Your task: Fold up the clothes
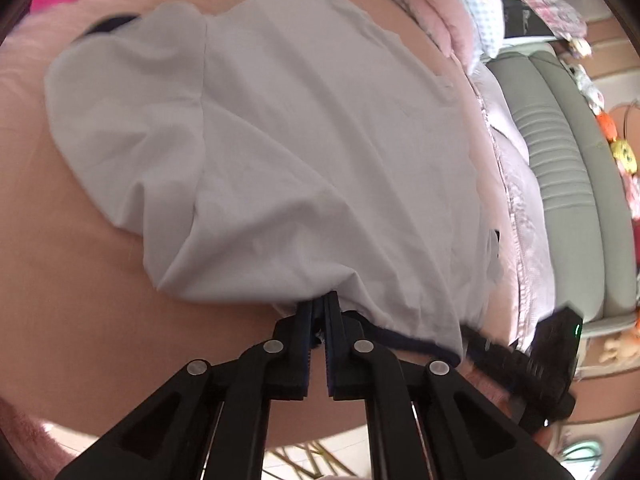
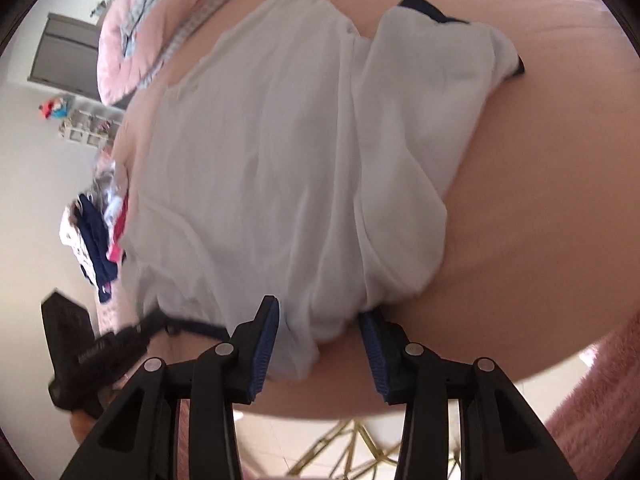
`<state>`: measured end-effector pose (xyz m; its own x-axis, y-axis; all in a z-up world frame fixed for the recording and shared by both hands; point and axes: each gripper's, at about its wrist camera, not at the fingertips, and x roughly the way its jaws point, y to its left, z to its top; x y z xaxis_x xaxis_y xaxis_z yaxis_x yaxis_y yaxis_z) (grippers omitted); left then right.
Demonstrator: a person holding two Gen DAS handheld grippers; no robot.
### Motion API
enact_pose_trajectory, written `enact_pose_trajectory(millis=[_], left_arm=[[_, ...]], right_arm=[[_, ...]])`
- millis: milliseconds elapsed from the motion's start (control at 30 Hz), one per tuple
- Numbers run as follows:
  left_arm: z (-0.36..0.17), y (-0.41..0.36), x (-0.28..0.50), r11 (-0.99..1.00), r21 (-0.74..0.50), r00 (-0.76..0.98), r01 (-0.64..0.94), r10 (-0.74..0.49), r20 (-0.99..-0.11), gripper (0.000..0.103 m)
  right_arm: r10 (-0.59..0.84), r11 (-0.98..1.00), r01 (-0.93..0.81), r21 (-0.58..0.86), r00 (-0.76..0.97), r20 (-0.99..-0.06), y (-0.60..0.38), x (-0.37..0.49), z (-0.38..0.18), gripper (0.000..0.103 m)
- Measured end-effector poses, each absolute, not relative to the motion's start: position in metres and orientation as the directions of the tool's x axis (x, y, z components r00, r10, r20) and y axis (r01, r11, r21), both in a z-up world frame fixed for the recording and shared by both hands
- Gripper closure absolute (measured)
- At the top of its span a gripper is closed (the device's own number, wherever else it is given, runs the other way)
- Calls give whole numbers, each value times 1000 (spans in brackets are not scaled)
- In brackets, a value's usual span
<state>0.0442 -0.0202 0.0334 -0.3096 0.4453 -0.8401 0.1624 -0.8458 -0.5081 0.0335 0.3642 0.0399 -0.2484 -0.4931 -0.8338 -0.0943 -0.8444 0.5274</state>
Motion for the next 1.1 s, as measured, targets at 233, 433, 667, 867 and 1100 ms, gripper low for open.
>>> enact_pose_trajectory(millis=[233, 433, 667, 867, 1100], left_arm=[[37, -37, 85, -851, -486, -260, 198, 433, -863, 102], [43, -48, 76, -778, -591, -345, 214, 506, -791, 84], [30, -33, 42, -791, -574, -354, 212, 485, -800, 76], [47, -33, 63, -847, -489, -387, 207, 389, -836, 100], [30, -41, 94, -851, -489, -310, 192, 420, -853, 100]], right_arm=[[-317, -931, -44, 361, -388, -866, 356, 20, 58, 82], [-444, -864, -125, 488, -268, -855, 350, 47, 13, 80], [-483, -845, -93, 526, -285, -828, 326, 41, -7, 65], [-372, -916, -18, 401, -340, -864, 301, 14, -4, 94], [-306, -945, 11, 327, -384, -871, 305, 31, 14, 94]])
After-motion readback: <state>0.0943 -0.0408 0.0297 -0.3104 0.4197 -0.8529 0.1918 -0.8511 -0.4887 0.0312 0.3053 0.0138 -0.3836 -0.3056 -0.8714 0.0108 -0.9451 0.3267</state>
